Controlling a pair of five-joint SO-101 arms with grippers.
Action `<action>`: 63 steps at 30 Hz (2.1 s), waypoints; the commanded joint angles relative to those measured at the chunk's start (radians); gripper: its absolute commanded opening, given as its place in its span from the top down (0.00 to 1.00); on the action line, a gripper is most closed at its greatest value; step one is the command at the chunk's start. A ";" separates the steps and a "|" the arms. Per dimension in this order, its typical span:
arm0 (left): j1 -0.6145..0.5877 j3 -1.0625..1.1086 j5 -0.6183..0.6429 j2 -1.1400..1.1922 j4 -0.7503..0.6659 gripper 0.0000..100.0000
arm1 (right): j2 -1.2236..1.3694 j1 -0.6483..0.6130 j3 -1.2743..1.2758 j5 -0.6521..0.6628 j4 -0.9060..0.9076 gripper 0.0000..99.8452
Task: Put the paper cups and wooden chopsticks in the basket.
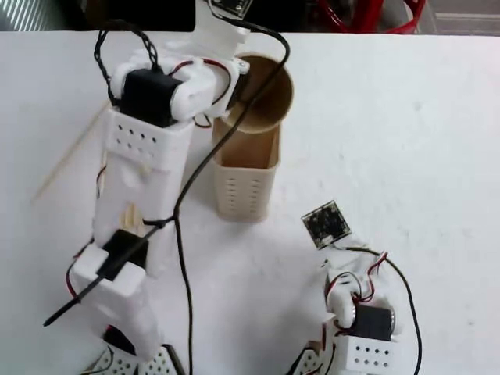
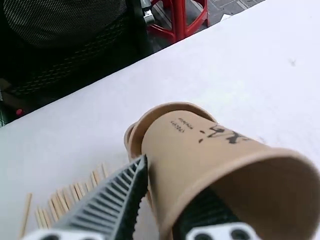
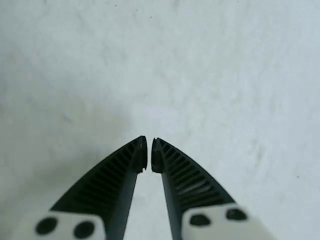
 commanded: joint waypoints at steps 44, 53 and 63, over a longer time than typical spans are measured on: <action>-0.008 0.018 0.031 -0.044 -0.107 0.91 | -0.007 -0.010 0.008 0.011 0.010 0.97; -0.008 0.130 0.035 -0.005 -0.115 0.91 | -0.007 -0.010 0.008 0.011 0.010 0.97; -0.008 0.170 0.035 0.137 -0.115 0.91 | -0.007 -0.010 0.008 0.011 0.010 0.97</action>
